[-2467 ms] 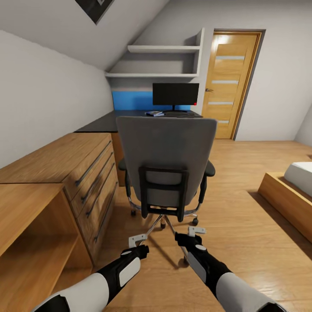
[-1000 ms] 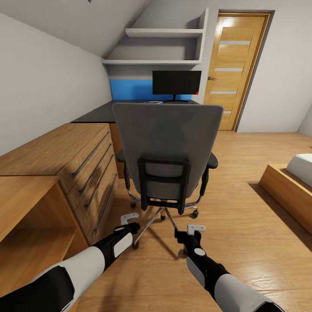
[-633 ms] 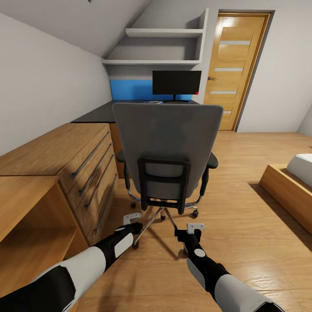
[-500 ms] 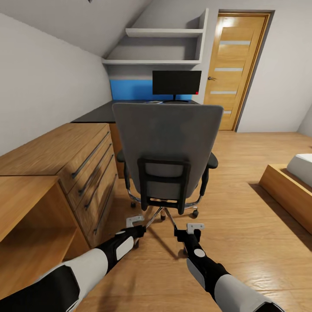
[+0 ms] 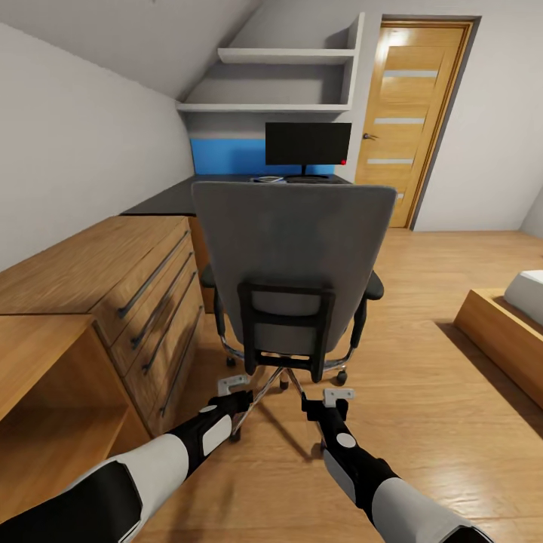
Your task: In the bedroom, organize the workspace by keeping the computer under the desk, ensuring the monitor is on the desk, placing the keyboard on the desk next to the monitor, placing the mouse on the desk next to the keyboard, moving the folder from the swivel chair onto the desk next to the mouse, stacking the notebook on top of the folder with the pen on top of the notebook, and positioning the swivel chair next to the desk.
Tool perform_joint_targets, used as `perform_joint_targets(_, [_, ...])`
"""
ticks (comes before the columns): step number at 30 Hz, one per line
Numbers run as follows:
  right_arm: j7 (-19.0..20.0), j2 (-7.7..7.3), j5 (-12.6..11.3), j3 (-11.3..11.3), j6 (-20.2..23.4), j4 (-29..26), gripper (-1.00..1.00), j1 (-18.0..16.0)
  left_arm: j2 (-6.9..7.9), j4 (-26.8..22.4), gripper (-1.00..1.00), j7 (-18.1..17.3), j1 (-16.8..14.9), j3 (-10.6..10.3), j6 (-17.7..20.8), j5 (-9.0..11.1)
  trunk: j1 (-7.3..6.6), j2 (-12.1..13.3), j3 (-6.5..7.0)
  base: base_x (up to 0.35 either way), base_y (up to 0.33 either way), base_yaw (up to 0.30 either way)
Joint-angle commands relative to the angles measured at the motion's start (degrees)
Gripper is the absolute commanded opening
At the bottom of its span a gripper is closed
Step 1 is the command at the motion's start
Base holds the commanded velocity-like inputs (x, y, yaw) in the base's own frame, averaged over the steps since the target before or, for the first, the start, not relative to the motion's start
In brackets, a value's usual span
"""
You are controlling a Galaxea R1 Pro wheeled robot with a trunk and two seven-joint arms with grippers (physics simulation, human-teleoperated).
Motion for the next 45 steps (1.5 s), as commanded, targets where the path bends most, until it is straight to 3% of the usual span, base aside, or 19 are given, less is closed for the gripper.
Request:
perform_joint_targets(1, [-0.36,0.0,-0.45,0.49,-0.21,0.04,1.0,-0.05,0.0,-0.03,1.0,0.29,-0.03,-0.49,-0.17,0.43,-0.01,-0.02,-0.05,0.035,0.0,0.0])
perform_joint_targets(11, [-0.37,0.33,-0.45,0.49,-0.2,0.04,1.0,-0.05,-0.02,-0.03,1.0,0.28,-0.03,-0.57,-0.2,0.39,-0.01,-0.02,-0.02,0.162,0.0,-0.012])
perform_joint_targets(23, [-0.45,0.28,-0.45,0.4,-0.22,-0.03,1.0,-0.05,0.0,-0.03,1.0,0.28,-0.03,-0.58,-0.2,0.31,-0.01,-0.02,0.27,0.164,-0.102,-0.167])
perform_joint_targets(31, [-0.53,0.26,-0.45,0.4,-0.22,0.0,1.0,-0.05,0.08,-0.03,1.0,0.28,-0.03,-0.58,-0.22,0.3,-0.01,-0.02,0.28,0.238,-0.213,-0.027])
perform_joint_targets(45, [-0.54,0.35,-0.45,0.4,-0.21,0.04,1.0,-0.05,0.24,-0.03,1.0,0.3,-0.03,-0.58,-0.29,0.22,-0.01,-0.02,0.28,0.315,-0.01,0.0])
